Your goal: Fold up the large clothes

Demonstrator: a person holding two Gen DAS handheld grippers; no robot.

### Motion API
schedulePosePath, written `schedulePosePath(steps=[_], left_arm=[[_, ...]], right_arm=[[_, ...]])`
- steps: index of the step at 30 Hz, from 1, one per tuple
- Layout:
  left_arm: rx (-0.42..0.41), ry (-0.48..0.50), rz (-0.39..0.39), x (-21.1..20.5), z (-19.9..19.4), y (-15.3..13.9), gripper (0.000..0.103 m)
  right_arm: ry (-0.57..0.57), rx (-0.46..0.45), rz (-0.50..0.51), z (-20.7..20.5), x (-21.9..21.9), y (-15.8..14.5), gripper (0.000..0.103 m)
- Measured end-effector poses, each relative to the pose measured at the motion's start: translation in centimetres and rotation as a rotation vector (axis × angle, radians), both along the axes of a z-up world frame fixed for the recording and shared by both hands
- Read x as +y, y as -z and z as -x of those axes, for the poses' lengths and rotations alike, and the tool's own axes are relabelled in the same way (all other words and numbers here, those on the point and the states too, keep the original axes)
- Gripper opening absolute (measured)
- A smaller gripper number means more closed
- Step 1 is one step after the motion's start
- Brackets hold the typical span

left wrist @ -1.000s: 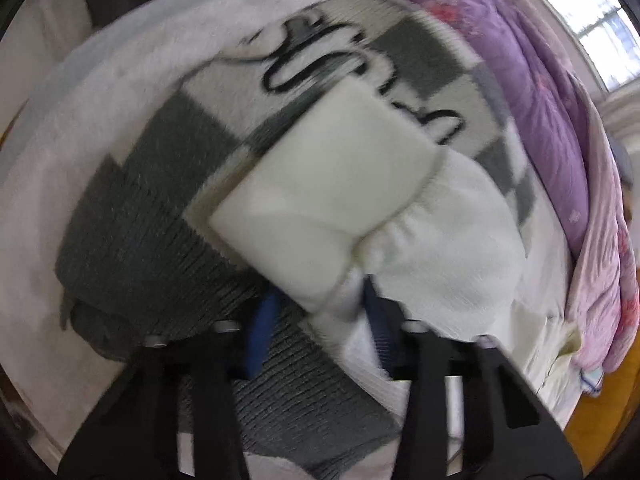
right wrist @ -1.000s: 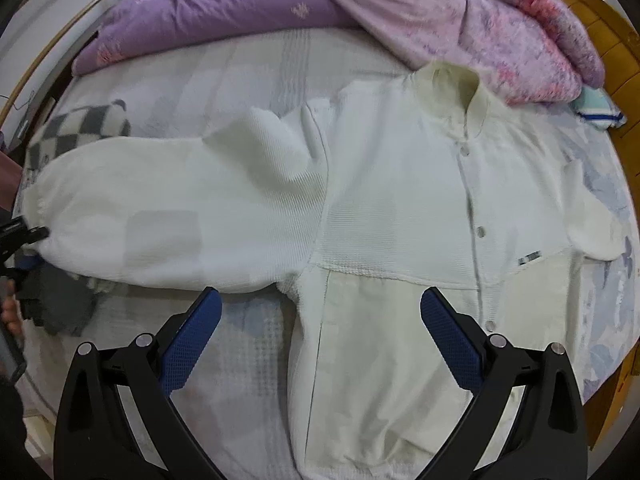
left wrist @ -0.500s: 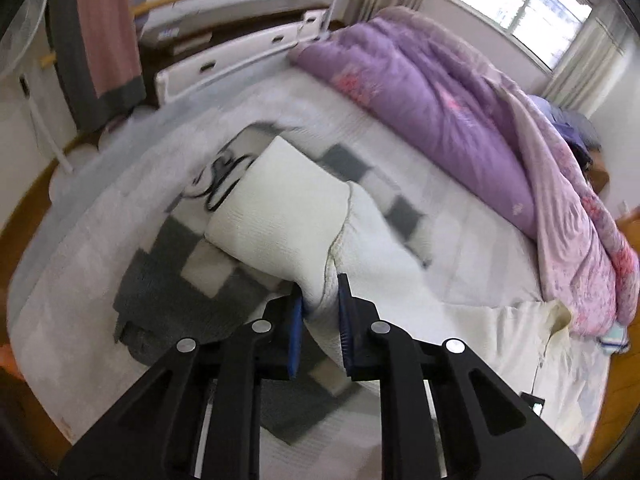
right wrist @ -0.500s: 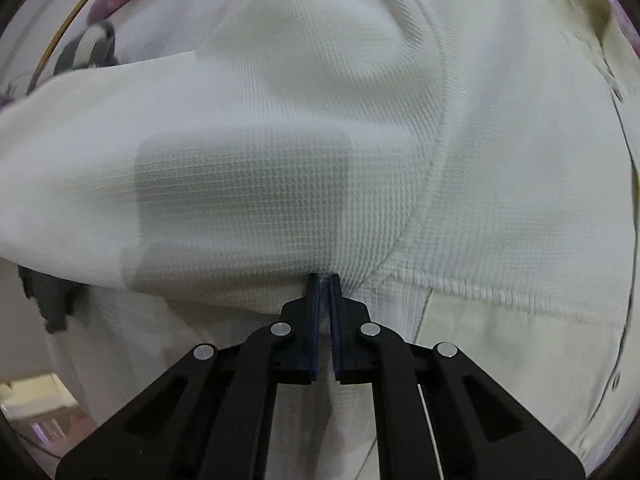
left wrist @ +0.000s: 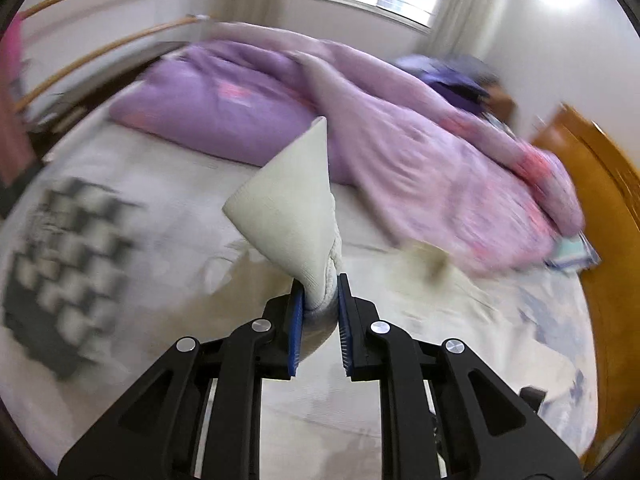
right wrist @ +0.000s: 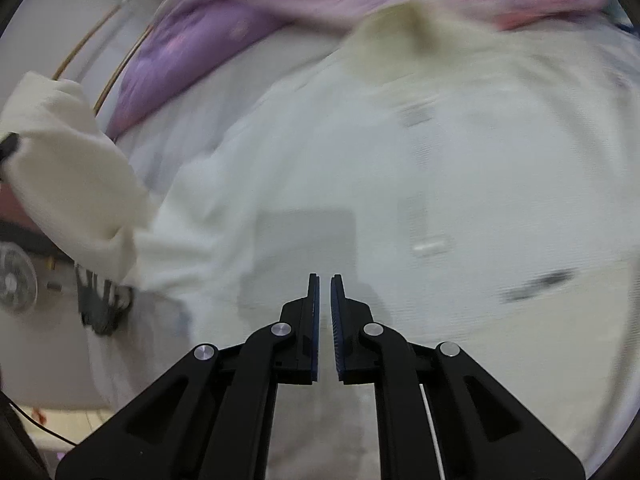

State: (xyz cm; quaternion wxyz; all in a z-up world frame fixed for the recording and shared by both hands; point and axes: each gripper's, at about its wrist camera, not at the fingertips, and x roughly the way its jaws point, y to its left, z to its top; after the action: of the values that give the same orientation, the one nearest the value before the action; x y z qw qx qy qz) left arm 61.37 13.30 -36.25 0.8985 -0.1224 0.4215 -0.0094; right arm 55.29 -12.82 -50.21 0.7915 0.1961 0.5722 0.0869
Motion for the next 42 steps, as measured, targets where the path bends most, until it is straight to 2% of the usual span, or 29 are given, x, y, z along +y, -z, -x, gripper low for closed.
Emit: schedulePosePath(steps=[4, 7, 9, 11, 13, 15, 18, 20, 22, 23, 24, 25, 28, 30, 33, 36, 39, 42], left_arm=[[0.062, 0.120, 0.013, -10.8, -0.9, 3.7, 0.016], [0.080, 0.200, -0.043, -17.9, -1.0, 7.1, 0.016], [0.131, 0.231, -0.073, -21.7, -1.2, 9.8, 0.016], [0.206, 0.242, -0.081, -24.2, -1.2, 12.2, 0.016], [0.287, 0.226, -0.038, -26.1, -1.0, 14.1, 0.016], [0.308, 0.224, -0.060, -27.4, -0.6, 14.9, 0.016], [0.301, 0.284, -0.112, -31.1, -0.7, 16.4, 0.017], [0.323, 0.321, -0.109, -32.1, -0.5, 17.1, 0.020], [0.355, 0.375, -0.043, -33.3, -0.7, 17.8, 0.046], [0.343, 0.400, -0.015, -33.7, -0.5, 17.7, 0.073], [0.316, 0.403, 0.007, -33.6, -0.2, 17.4, 0.080], [0.291, 0.399, 0.044, -33.3, 0.0, 17.1, 0.080], [0.309, 0.380, 0.142, -31.6, -0.2, 16.8, 0.080], [0.298, 0.316, 0.111, -29.6, -0.4, 16.6, 0.082], [0.307, 0.193, 0.014, -25.5, -0.5, 17.2, 0.082], [0.380, 0.094, -0.071, -21.9, -0.6, 19.1, 0.082], [0.464, 0.079, -0.164, -20.9, -1.3, 21.6, 0.082], [0.577, 0.119, -0.181, -20.6, -2.3, 25.0, 0.082]], right_arm=[[0.102, -0.022, 0.020, 1.9, -9.7, -0.7, 0.008], [0.220, -0.026, 0.045, 3.7, -17.1, -0.8, 0.008], [0.300, -0.016, 0.058, 5.2, -21.6, -0.4, 0.008], [0.376, -0.012, 0.050, 6.8, -25.5, -0.1, 0.008], [0.445, -0.011, 0.044, 7.8, -28.4, 0.1, 0.008], [0.516, -0.015, 0.031, 9.4, -31.8, 0.4, 0.008], [0.566, -0.017, 0.029, 10.6, -34.5, 0.7, 0.008], [0.610, -0.009, 0.010, 11.3, -36.4, 1.3, 0.013], [0.660, -0.009, 0.002, 12.0, -38.0, 1.8, 0.021], [0.676, -0.008, -0.005, 12.0, -38.2, 2.1, 0.021], [0.702, -0.001, -0.015, 12.1, -38.9, 2.5, 0.023], [0.722, 0.005, -0.025, 12.0, -39.2, 2.9, 0.027], [0.797, 0.012, -0.068, 13.0, -41.3, 3.8, 0.037], [0.861, 0.011, -0.095, 13.6, -42.7, 4.4, 0.042], [0.959, 0.008, -0.138, 14.4, -44.6, 5.3, 0.044], [1.063, 0.010, -0.202, 15.0, -46.7, 6.9, 0.045], [1.106, 0.023, -0.240, 14.6, -47.8, 8.4, 0.046], [1.161, 0.001, -0.303, 14.8, -48.6, 9.5, 0.047]])
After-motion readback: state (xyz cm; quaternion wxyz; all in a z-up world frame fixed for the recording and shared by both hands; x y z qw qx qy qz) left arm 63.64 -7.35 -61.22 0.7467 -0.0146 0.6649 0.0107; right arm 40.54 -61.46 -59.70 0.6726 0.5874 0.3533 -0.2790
